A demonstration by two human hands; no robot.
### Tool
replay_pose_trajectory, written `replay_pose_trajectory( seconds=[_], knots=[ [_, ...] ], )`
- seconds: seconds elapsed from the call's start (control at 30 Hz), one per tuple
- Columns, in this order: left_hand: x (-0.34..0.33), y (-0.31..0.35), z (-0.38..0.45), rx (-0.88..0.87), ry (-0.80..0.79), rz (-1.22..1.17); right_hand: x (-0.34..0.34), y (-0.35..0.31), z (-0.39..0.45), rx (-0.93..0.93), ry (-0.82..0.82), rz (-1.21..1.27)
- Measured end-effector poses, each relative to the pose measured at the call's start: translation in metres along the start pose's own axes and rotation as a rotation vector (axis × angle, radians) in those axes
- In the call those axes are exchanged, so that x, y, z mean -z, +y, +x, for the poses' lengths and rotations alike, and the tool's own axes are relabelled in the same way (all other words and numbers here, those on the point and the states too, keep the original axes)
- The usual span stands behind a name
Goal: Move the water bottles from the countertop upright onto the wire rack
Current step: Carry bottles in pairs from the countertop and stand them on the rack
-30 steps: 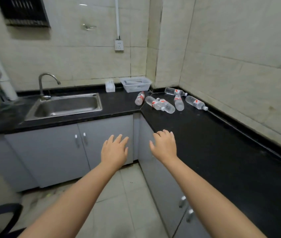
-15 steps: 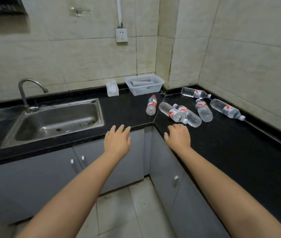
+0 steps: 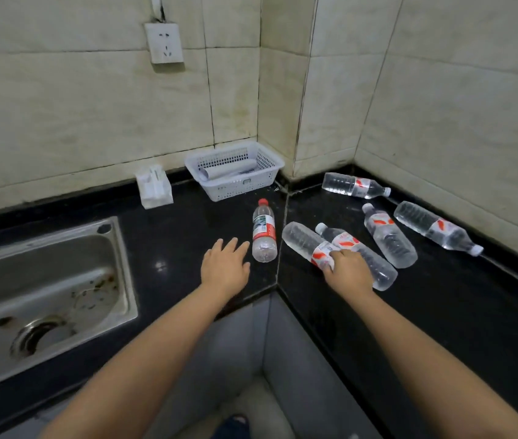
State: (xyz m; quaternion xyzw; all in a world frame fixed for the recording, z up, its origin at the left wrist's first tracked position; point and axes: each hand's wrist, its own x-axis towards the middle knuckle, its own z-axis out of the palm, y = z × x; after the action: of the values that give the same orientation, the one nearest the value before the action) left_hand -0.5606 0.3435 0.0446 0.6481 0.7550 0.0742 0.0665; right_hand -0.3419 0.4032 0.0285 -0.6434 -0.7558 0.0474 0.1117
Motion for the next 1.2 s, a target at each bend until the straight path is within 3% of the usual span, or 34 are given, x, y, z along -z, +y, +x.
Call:
replay_pose_trajectory(
  seconds=[0.27, 0.4, 0.5, 0.7, 0.83, 1.07, 1.2],
  knots=[
    [-0.045, 0.005, 0.144, -0.170, -0.139, -0.094, -0.054, -0.013, 0.086, -0.131, -0.139, 0.018],
    [-0.064, 0.016, 0.194, -0.058, -0.205, -0.281, -0.079, -0.011, 0.106, -0.205, -0.134, -0.057],
    [-0.073, 0.019, 0.216, 0.038, -0.220, -0.354, -0.087, -0.007, 0.116, -0.217, -0.217, -0.191],
    [-0.077, 0.001, 0.213, 0.066, -0.317, -0.444, -0.087, -0.002, 0.127, -0.175, -0.252, -0.142],
    [-0.066, -0.038, 0.188, 0.014, -0.372, -0.441, -0.085, -0.014, 0.126, 0.021, -0.343, -0.150],
    [-0.049, -0.102, 0.127, 0.191, -0.283, -0.518, -0.094, -0.077, 0.143, 0.660, -0.471, -0.142],
    [-0.047, -0.117, 0.118, 0.261, -0.254, -0.481, -0.095, -0.102, 0.161, 0.742, -0.646, -0.037]
  ],
)
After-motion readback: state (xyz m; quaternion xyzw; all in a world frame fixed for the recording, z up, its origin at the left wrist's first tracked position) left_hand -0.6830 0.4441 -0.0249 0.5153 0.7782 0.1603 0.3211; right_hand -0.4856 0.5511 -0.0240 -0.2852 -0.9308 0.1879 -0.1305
